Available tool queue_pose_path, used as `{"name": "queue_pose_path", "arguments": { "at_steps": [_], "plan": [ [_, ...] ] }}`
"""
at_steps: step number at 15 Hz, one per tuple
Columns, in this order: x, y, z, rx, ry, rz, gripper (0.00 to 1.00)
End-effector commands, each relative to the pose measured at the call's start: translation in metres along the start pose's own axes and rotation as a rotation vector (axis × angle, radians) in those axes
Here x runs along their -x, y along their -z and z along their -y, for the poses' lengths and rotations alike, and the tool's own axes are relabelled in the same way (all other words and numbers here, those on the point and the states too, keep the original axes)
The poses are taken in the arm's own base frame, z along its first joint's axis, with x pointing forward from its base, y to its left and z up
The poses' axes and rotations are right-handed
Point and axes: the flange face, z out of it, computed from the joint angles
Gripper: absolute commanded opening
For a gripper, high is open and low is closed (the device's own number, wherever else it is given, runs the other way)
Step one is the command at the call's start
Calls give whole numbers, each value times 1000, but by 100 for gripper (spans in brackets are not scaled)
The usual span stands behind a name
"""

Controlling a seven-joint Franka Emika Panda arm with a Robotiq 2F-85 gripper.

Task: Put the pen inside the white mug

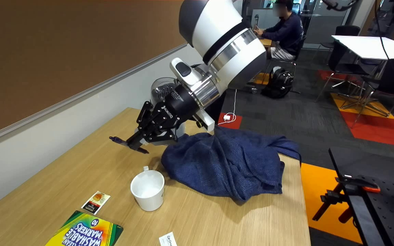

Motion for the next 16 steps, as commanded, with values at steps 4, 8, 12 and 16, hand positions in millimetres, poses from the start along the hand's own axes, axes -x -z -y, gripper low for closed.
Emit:
{"name": "queue_pose_path", "arguments": {
  "at_steps": [4,8,12,16],
  "plan": [
    [27,-28,9,-25,-83,-49,3],
    [38,-35,10,-31,-95,-56,3],
    [46,-42,9,-32,-104,-64,3],
    [54,-49,10,-34,-119,-66,3]
  ]
}}
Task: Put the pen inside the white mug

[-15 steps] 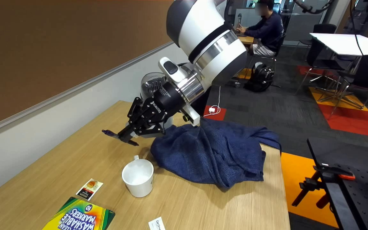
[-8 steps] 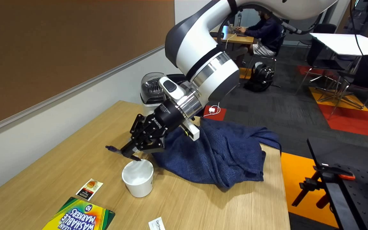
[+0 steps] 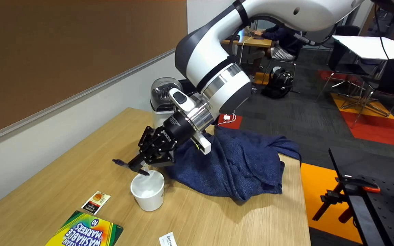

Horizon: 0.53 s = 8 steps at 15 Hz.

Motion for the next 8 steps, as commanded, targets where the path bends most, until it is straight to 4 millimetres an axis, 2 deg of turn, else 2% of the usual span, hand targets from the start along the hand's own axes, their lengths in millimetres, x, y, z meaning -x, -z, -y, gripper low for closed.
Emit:
{"name": "queue_pose_path", "arguments": {
  "at_steps": [1,8],
  "plan": [
    [3,-8,-4,0,-10,-28,3],
    [20,-17,-1,-2,-47,-32,3]
  ]
}}
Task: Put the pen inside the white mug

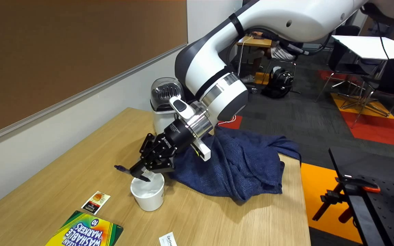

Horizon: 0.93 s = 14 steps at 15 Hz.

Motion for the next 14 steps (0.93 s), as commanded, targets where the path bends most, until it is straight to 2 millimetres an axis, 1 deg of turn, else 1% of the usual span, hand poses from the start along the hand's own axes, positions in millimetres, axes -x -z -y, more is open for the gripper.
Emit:
{"name": "queue_pose_path", "arguments": {
  "at_steps": [1,2,3,4,5,8,10,12,13,14],
  "plan": [
    [2,-6,-4,3,-7,-22,3],
    [4,-7,-5,5,-13,-22,3],
    [6,-8,-5,5,-16,-22,24],
    [7,-9,-4,6,-20,-21,37],
    [8,-9,-4,7,-22,-20,43],
    [11,-11,-4,7,-29,-23,66],
    [12,-12,-3,6,-32,-23,80],
    [4,-11,0,7,-20,-8,95],
    [-3,-9,1,7,-10,-5,99],
    [-8,-8,3,8,-10,-2,100]
  ]
}}
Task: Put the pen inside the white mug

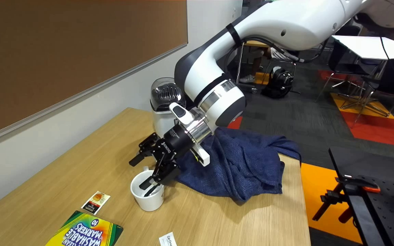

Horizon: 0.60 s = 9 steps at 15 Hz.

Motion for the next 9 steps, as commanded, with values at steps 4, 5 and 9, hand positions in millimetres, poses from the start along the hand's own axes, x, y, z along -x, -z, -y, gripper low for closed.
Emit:
{"name": "queue_pose_path", "arguments": {
  "at_steps": [4,5,9],
  "plan": [
    [-55,9,7,20,55,2,100],
    [-66,13,7,27,68,-1,100],
    [-109,32,8,80,83,4,100]
  ]
}}
